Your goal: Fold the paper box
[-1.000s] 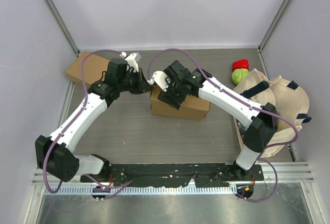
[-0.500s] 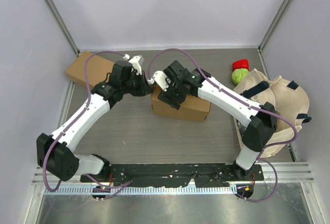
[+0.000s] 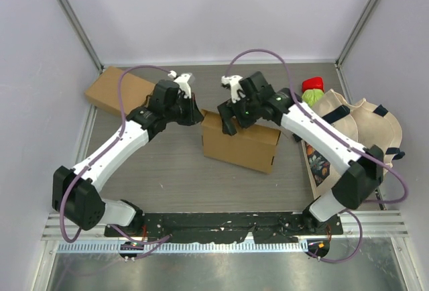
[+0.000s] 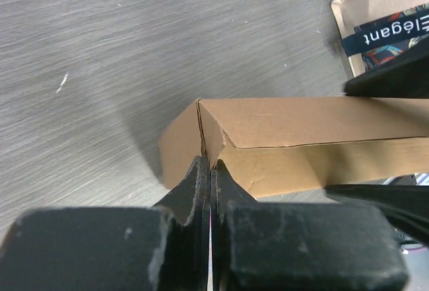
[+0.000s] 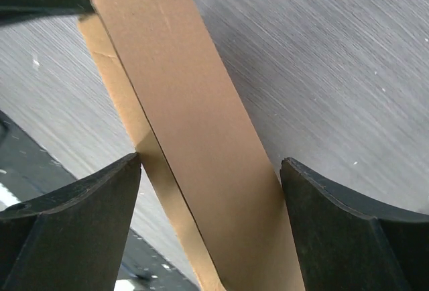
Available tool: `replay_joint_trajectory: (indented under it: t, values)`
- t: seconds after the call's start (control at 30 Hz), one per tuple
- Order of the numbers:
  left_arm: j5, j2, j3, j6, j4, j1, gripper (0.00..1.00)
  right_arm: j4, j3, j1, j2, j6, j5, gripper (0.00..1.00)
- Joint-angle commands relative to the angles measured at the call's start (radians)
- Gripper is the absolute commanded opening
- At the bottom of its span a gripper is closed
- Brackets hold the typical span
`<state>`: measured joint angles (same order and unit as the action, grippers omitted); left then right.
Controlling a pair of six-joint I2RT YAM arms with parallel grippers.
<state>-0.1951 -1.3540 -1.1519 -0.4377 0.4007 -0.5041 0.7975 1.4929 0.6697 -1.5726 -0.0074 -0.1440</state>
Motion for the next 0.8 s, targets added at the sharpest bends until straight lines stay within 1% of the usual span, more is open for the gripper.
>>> replay_joint_trajectory:
  t: [0.0,0.03,0.1,0.23,0.37,0.43,0.57,0.67,0.7,0.77]
  values:
    - [0.040,-0.048,-0.060,0.014,0.194,0.004,0.00,0.032,0.000,-0.104,0.203,0.250,0.120,0.88]
    - [0.040,-0.054,-0.068,0.011,0.207,0.006,0.00,0.051,-0.006,-0.116,0.229,0.256,0.139,0.88]
    - [0.043,-0.059,-0.094,0.008,0.234,0.004,0.00,0.087,-0.048,-0.116,0.308,0.248,0.233,0.88]
    - [0.029,-0.059,-0.129,0.007,0.260,0.004,0.00,0.108,-0.126,-0.117,0.422,0.234,0.343,0.88]
    - [0.023,-0.048,-0.149,0.008,0.273,0.004,0.00,0.098,-0.175,-0.116,0.479,0.213,0.345,0.86]
    - [0.020,-0.037,-0.146,0.013,0.270,0.006,0.00,0.052,-0.223,-0.117,0.497,0.181,0.356,0.80]
    - [0.022,-0.042,-0.146,0.028,0.285,0.006,0.00,-0.030,-0.270,-0.117,0.523,0.165,0.440,0.70]
    - [0.023,-0.036,-0.146,0.030,0.293,0.006,0.00,-0.067,-0.287,-0.116,0.528,0.161,0.483,0.55]
    - [0.022,-0.034,-0.144,0.030,0.293,0.004,0.00,-0.072,-0.293,-0.117,0.531,0.158,0.475,0.49]
    - [0.022,-0.028,-0.149,0.031,0.294,0.004,0.00,-0.075,-0.298,-0.116,0.539,0.159,0.446,0.41]
